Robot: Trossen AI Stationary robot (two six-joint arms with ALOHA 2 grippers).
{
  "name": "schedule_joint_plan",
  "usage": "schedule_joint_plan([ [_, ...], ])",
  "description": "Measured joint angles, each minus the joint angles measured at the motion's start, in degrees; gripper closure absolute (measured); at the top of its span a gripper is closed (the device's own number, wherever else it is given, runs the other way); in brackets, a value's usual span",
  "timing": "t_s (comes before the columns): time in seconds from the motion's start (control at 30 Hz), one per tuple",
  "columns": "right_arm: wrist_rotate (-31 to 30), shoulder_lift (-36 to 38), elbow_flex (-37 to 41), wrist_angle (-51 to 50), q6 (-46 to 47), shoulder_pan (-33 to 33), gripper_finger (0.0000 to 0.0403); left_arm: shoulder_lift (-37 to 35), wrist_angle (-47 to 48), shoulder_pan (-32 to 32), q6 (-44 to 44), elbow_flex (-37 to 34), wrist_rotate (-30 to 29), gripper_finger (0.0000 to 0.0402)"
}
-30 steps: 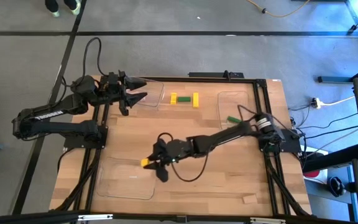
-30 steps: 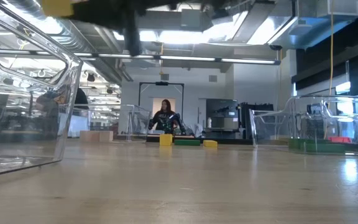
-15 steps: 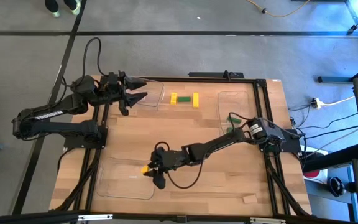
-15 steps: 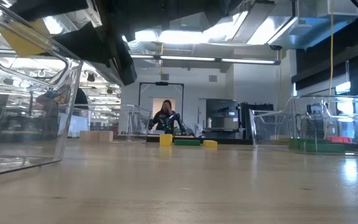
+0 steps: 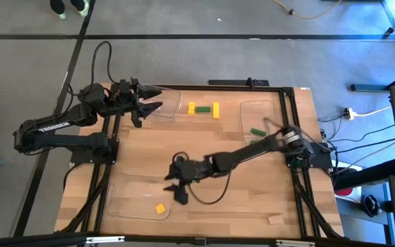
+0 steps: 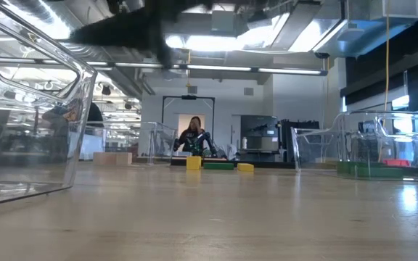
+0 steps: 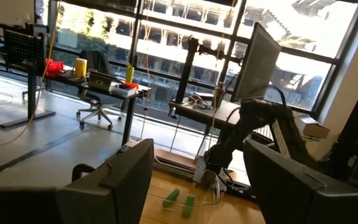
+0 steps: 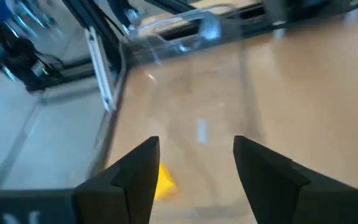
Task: Sort & place blocks by color
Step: Put the brown block into the top left transparent bin
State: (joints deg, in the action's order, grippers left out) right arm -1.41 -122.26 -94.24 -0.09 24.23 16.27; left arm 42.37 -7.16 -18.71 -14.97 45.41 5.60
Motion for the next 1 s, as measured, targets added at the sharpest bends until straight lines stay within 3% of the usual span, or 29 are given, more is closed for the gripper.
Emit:
schedule_joint_plan([
  [0.1, -0.71, 5.78, -0.2, -12.31, -3.67, -1.01, 0.0195, 0.0, 0.02, 0.01, 0.0, 0.0, -0.01, 0.016],
  [0.27, -6.81, 13.96, 0.49, -34.72, -7.33, -0.99, 0.0203, 0.0, 0.07, 0.01, 0.05, 0.0, -0.01, 0.016],
  [0.37, -7.34, 20.07, 7.52, -37.67, -5.85, -0.8, 0.0206, 0.0, 0.11, 0.01, 0.05, 0.0, -0.1, 0.016],
  [0.5, -6.68, 31.8, 24.76, -31.96, 3.21, 0.06, 0.0207, 0.0, 0.09, 0.0, 0.05, 0.0, -0.11, 0.016],
  [0.7, -8.1, 50.49, 47.78, -7.79, 12.58, 1.29, 0.0207, 0.0, 0.13, -0.01, 0.2, 0.0, 0.31, 0.016],
  [0.87, -15.75, 60.17, 58.83, 14.06, 7.3, 0.36, 0.0207, 0.0, 0.16, 0.01, 0.97, 0.0, 3.05, 0.016],
  [1.0, -19.21, 63.71, 62.23, 23.26, 0.93, -1.34, 0.0207, 0.22, 0.68, 0.5, 0.97, 0.0, 2.61, 0.016],
])
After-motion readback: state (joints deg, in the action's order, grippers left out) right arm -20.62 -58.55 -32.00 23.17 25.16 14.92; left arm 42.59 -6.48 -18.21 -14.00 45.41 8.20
